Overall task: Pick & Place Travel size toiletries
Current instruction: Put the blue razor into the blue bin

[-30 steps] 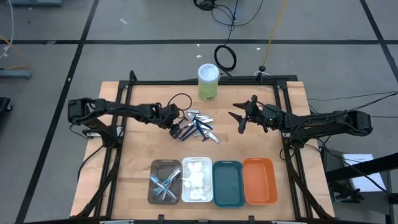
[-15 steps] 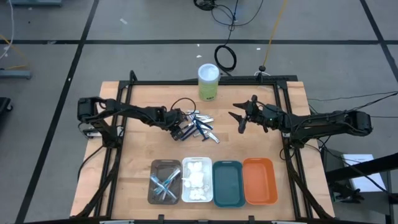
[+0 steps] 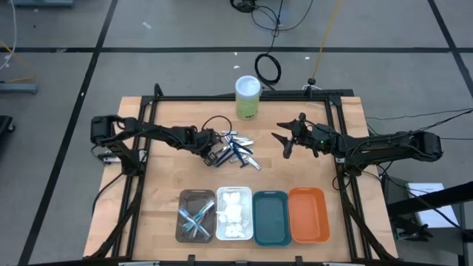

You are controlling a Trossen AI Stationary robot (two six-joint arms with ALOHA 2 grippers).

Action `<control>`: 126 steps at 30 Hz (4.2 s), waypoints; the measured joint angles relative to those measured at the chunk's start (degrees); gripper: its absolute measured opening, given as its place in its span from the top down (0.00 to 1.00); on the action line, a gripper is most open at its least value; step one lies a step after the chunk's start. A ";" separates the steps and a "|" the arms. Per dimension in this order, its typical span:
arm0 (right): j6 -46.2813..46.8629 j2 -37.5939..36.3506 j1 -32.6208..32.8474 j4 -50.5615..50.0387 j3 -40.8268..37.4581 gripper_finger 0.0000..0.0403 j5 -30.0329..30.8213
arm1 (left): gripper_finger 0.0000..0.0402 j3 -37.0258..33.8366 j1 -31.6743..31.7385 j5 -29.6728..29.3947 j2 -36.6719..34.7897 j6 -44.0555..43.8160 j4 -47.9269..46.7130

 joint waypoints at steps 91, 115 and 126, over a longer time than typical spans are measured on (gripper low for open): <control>21.18 13.30 22.44 -5.66 14.43 0.94 -30.77 | 0.36 0.79 -15.67 -18.19 -21.21 20.67 27.08; 25.94 21.92 38.16 -6.91 14.36 0.52 -23.91 | 0.42 0.78 -13.41 -19.35 -16.94 9.70 19.20; 40.06 21.88 34.00 -14.00 14.34 0.39 -23.31 | 0.42 0.76 -13.36 -19.35 -16.66 9.66 19.27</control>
